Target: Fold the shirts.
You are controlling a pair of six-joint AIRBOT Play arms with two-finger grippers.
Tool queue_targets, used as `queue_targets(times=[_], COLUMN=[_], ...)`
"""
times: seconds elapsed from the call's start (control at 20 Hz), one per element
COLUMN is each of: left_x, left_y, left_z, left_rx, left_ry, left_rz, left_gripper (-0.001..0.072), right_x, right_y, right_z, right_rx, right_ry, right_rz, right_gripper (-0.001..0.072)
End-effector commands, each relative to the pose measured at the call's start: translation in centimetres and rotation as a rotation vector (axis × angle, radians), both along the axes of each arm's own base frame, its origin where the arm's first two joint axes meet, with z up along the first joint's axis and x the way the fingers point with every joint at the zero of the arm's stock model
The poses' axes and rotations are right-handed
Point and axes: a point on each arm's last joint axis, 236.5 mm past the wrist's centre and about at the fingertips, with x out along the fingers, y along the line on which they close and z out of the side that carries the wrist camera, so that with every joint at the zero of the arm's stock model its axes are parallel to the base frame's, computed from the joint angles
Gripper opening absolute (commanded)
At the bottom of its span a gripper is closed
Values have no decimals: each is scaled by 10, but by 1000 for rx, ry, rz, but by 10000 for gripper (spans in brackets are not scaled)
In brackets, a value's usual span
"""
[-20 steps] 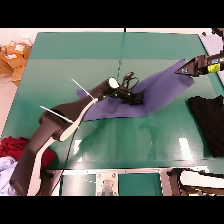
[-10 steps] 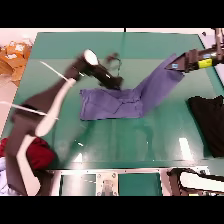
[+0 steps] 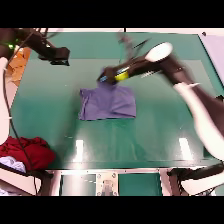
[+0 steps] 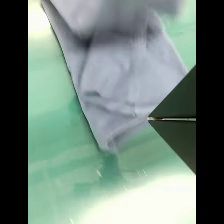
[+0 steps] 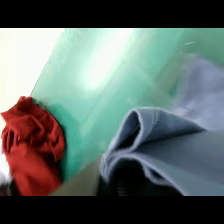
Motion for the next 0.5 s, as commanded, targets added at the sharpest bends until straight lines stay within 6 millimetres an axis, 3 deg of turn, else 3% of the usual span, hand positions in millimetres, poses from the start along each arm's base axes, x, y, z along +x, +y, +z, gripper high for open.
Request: queue_targets(times=[0.0,0.05,0.15,0.2,0.25,0.35,0.45], left_x=[-4,-3,-2,-1,-1,2,1], left_y=[35,41,49,52,56,56,56], left_z=[6,6,6,5,4,5,5], left_rx=[29,32,34,48,62,61,61], left_ry=[1,-2,-4,-4,-4,-14,-10], left_rz=[35,40,52,57,63,67,65], left_gripper=[23,23,23,23,23,23,23], right_x=[-6,1,25,37,47,64,66], right_y=[93,91,54,19,-19,-105,-187], right_z=[-87,-89,-61,-45,-34,-29,-43], right_rx=[5,6,25,13,-17,-104,-159], right_ry=[-1,6,44,55,58,86,168], right_rz=[-90,-99,-104,-88,-85,-123,-209], right_gripper=[435,429,409,282,211,213,214])
